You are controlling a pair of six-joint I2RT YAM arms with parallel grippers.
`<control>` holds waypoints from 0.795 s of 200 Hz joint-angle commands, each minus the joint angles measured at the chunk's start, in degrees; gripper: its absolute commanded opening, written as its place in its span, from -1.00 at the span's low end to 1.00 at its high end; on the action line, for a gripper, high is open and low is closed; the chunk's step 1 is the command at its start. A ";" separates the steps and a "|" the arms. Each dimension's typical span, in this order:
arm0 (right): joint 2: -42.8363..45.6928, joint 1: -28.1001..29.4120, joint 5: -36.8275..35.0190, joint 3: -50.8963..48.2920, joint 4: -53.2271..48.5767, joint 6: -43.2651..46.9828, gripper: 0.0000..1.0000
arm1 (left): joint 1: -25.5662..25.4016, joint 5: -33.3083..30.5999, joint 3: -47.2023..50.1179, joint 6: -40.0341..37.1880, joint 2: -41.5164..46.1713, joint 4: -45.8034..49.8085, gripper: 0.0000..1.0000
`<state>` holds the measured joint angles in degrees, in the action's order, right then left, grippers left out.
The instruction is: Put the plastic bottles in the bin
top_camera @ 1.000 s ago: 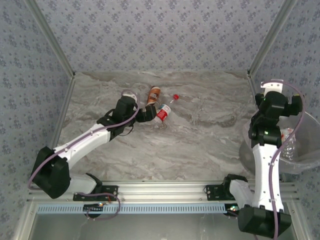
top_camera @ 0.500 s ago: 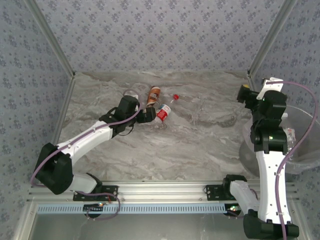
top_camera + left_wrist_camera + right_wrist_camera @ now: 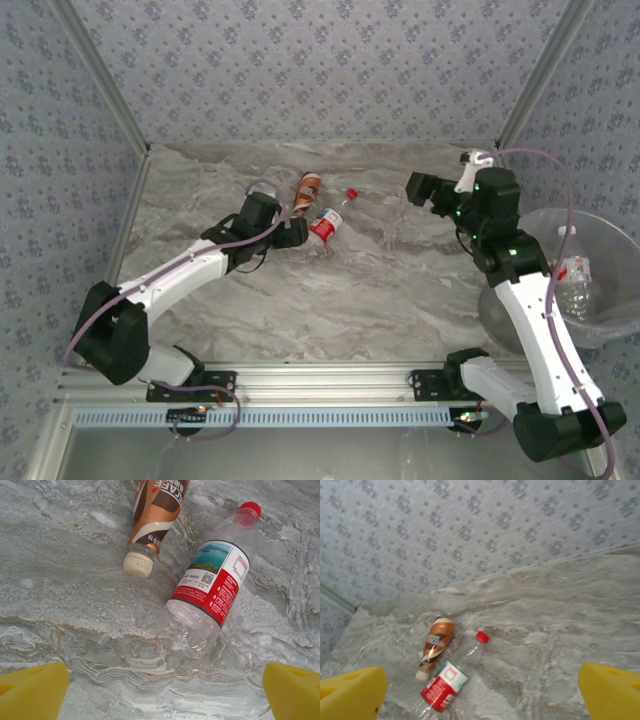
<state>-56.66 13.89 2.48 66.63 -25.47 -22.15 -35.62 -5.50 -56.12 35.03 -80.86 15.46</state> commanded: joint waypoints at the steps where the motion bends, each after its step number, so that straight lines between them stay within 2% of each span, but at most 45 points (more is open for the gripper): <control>1: -2.70 4.89 -2.88 -0.70 4.32 -3.29 1.00 | 0.27 1.34 -1.57 0.28 -0.86 1.80 0.99; 38: -10.10 11.84 -11.34 1.14 3.27 -5.82 0.99 | 0.25 3.48 -3.22 0.63 -4.37 4.56 0.99; 65: -16.18 14.45 -12.77 4.79 1.48 -9.13 1.00 | 0.17 4.16 -4.81 0.81 -6.89 6.10 0.99; 123: -29.55 20.50 -17.65 5.97 4.76 -25.94 1.00 | 0.26 -5.99 -4.53 6.16 -6.45 11.12 0.99; 159: -38.72 23.78 -22.70 11.14 1.94 -30.81 1.00 | 0.35 -10.44 -2.02 8.66 -3.64 12.82 0.99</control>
<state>-90.87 35.86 -14.52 72.77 -21.76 -46.57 -35.62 -10.90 -59.92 40.71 -87.90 25.15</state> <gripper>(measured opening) 0.999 0.994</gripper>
